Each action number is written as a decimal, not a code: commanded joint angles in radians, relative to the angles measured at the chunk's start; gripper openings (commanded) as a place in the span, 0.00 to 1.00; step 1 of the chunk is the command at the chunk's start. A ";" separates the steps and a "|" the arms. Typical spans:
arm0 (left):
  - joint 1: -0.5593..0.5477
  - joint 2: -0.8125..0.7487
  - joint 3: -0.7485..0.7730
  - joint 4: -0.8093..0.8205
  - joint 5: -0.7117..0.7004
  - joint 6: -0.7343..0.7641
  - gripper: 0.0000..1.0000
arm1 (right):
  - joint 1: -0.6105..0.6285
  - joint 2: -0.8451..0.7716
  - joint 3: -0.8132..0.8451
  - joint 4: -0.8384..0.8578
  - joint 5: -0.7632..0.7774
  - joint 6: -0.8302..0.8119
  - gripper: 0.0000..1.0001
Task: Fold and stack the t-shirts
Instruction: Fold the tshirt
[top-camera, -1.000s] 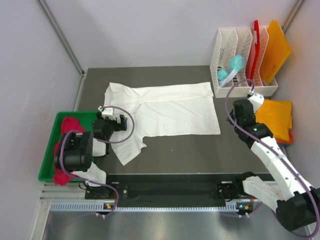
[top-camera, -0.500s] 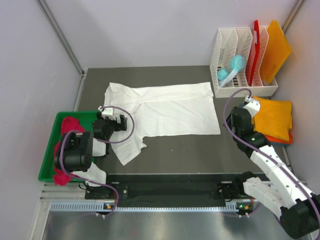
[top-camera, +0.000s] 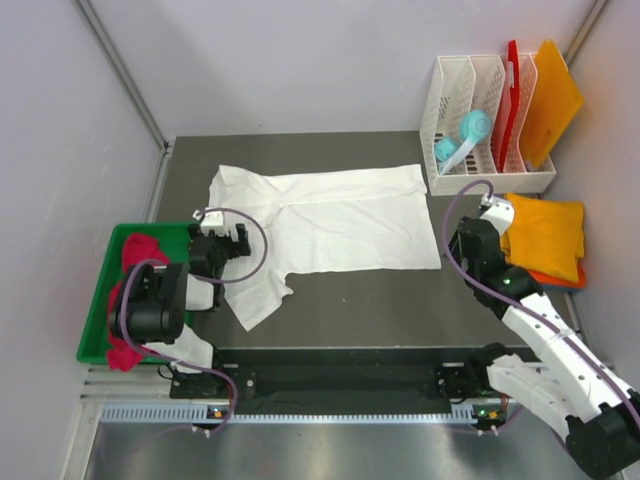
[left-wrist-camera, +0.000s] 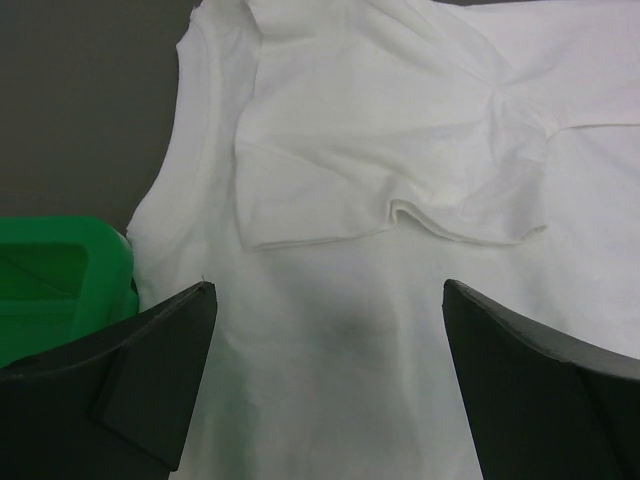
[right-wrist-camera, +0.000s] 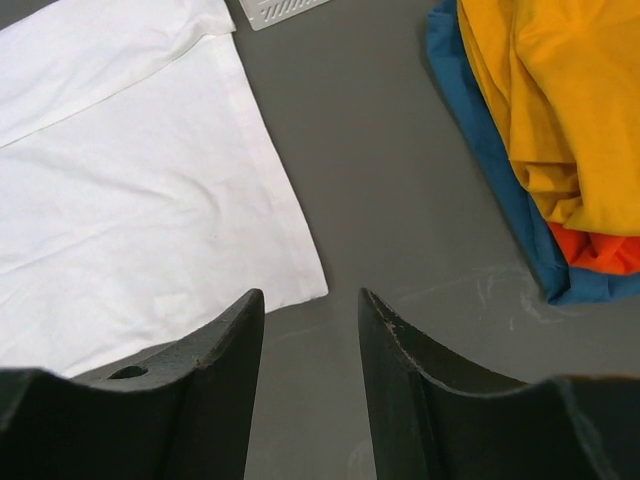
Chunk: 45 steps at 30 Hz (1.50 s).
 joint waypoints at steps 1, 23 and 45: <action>-0.093 -0.050 0.042 -0.034 -0.185 0.025 0.99 | 0.022 -0.002 0.038 0.010 0.029 -0.028 0.43; -0.714 -0.463 0.634 -1.902 -0.809 -0.945 0.99 | 0.066 0.013 0.015 0.080 0.014 -0.040 0.46; -0.851 -0.649 0.252 -1.983 -0.599 -1.492 0.76 | 0.068 -0.031 -0.048 0.077 -0.063 -0.022 0.46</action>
